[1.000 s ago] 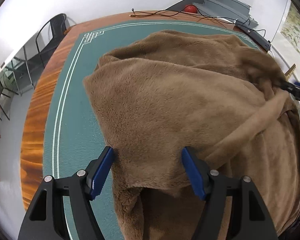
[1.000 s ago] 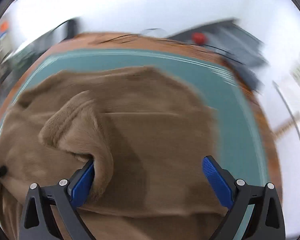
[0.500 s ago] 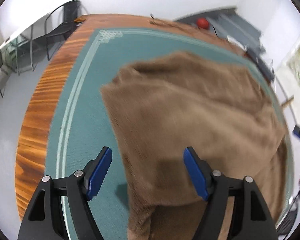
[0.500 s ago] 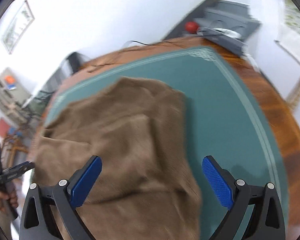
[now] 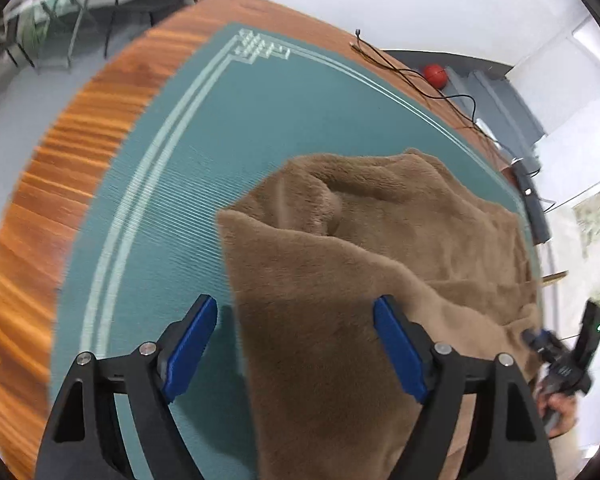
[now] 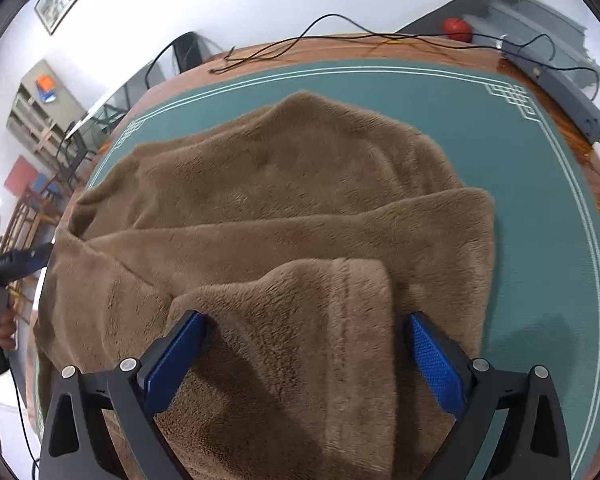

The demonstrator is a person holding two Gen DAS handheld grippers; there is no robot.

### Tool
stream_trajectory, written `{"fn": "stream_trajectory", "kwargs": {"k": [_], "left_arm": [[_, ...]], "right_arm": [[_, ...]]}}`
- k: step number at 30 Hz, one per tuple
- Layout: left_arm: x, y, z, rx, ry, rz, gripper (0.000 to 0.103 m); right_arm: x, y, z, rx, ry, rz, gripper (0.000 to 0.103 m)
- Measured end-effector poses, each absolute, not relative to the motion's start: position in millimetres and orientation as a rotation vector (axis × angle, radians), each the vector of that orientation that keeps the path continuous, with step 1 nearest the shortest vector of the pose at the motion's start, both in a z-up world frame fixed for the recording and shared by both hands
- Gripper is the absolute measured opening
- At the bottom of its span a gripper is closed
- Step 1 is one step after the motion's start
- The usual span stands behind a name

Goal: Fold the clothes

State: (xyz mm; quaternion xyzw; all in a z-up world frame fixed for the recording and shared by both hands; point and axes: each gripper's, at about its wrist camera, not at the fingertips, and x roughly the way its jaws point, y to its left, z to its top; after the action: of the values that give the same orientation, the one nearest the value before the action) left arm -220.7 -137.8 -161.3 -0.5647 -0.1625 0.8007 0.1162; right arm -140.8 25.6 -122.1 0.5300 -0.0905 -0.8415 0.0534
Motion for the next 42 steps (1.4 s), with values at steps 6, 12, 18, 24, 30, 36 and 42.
{"fn": "stream_trajectory", "kwargs": {"k": [6,12,18,24,30,36,42], "left_arm": [[-226,-130,-163,-1.628,-0.561,2.33,0.034],[-214,-128,-132,-1.496,-0.558,2.464,0.021],[-218,-118,-123,-1.48,-0.366,2.606,0.021],[-222,-142,-148,-1.611,-0.373,2.615,0.024],[-219,-127,-135,-1.604,-0.252,2.642,0.029],[-207,-126,-103,-1.54,-0.204,2.733,0.051],[-175,-124,-90,-1.453,-0.302,2.673,0.06]], "right_arm": [[-133,28,-114,1.562,-0.346,-2.555,0.031],[-108,33,-58,1.274,-0.433,-2.708,0.027],[-130,29,-77,1.36,-0.397,-2.733,0.031],[-118,79,-90,1.451,-0.642,-2.901,0.037],[-112,85,-73,1.441,-0.553,-2.922,0.037],[-113,35,-75,1.372,-0.357,-2.754,0.037],[-113,14,-123,1.561,-0.236,-2.665,0.037]]}}
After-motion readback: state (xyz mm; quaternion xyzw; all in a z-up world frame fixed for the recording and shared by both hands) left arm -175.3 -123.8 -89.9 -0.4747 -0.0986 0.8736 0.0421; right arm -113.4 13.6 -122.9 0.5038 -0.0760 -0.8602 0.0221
